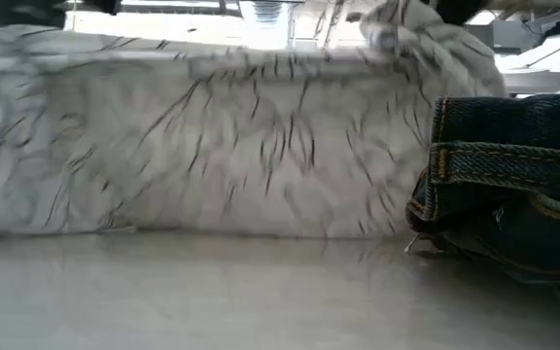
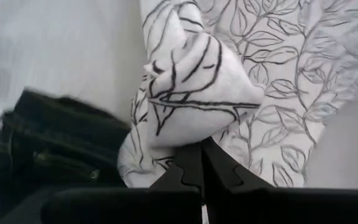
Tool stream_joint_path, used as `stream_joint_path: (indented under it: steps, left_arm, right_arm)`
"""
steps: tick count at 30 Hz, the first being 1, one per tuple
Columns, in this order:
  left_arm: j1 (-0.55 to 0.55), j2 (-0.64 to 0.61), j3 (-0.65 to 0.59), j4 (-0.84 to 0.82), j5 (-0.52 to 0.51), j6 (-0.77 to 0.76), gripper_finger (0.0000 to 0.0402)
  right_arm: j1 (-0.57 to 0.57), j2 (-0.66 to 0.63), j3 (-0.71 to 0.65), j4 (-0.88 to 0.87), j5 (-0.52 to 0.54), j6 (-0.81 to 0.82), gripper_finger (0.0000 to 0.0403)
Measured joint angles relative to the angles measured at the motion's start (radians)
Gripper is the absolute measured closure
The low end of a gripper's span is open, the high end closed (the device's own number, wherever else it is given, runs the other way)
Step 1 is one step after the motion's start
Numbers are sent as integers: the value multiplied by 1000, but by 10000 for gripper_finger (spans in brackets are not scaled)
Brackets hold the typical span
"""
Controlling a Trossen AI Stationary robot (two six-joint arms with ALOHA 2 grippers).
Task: Fold Laundry from Bin
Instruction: Fold the white from the red laundry bin
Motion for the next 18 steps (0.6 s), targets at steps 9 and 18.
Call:
stream_joint_path:
  steps: [9,18]
  left_arm:
    - [-172,0,-314,478,3,-356,401]
    - [-176,-29,-236,535,20,-252,401]
  right_arm:
    - [52,232,-3,105,-104,-41,299]
    - [3,145,59,-95,-125,-59,190]
